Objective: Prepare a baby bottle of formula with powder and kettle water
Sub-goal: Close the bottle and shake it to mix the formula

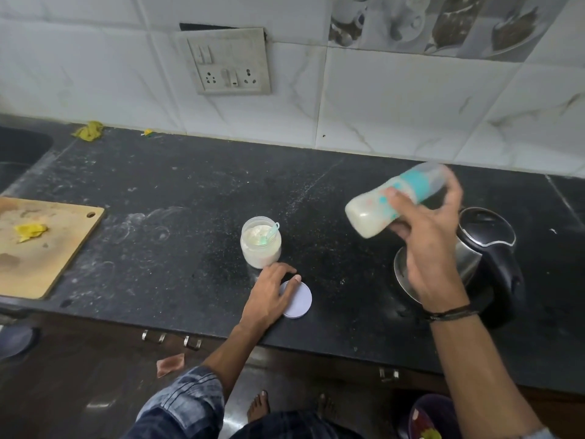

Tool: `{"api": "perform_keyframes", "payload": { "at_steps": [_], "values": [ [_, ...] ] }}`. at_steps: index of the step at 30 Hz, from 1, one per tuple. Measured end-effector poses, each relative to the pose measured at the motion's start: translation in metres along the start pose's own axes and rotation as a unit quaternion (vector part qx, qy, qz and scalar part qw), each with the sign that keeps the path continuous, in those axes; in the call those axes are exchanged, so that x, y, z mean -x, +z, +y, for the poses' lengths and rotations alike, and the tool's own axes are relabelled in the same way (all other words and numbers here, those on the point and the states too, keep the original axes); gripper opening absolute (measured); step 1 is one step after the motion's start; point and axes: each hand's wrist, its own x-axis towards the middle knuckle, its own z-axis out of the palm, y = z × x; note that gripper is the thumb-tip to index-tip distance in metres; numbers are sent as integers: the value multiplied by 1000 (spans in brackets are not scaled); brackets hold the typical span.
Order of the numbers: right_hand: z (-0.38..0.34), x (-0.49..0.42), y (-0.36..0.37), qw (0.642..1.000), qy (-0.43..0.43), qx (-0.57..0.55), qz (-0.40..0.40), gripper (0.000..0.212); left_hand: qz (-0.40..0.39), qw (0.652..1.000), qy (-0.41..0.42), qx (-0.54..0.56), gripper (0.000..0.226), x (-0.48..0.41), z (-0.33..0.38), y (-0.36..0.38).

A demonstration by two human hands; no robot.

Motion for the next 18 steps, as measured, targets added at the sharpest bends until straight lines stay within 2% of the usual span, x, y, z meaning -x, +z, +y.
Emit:
{"api": "perform_keyframes", "payload": {
  "at_steps": [1, 5, 9, 13, 16, 18],
  "values": [
    [0, 2, -1, 1000, -1, 5, -11, 87, -3, 1000, 0, 1, 21, 0, -1, 0],
    [-4, 2, 0, 996, -43, -59, 45, 92, 1, 1000, -1, -1, 22, -2, 0, 0],
    [-2, 7, -1, 1000, 4, 11, -23, 88, -1, 1000, 7, 0, 24, -1, -2, 0],
    [-5, 2, 3, 995, -43, -57, 69, 87, 0, 1000, -1, -3, 23, -1, 0, 0],
    [-4, 1, -1, 1000, 13, 4, -5, 85, 2, 1000, 3, -3, 23, 0, -2, 0],
    [-6, 2, -3, 1000, 10, -21, 17, 84, -1, 1000, 6, -3, 24, -1, -2, 0]
  ]
}}
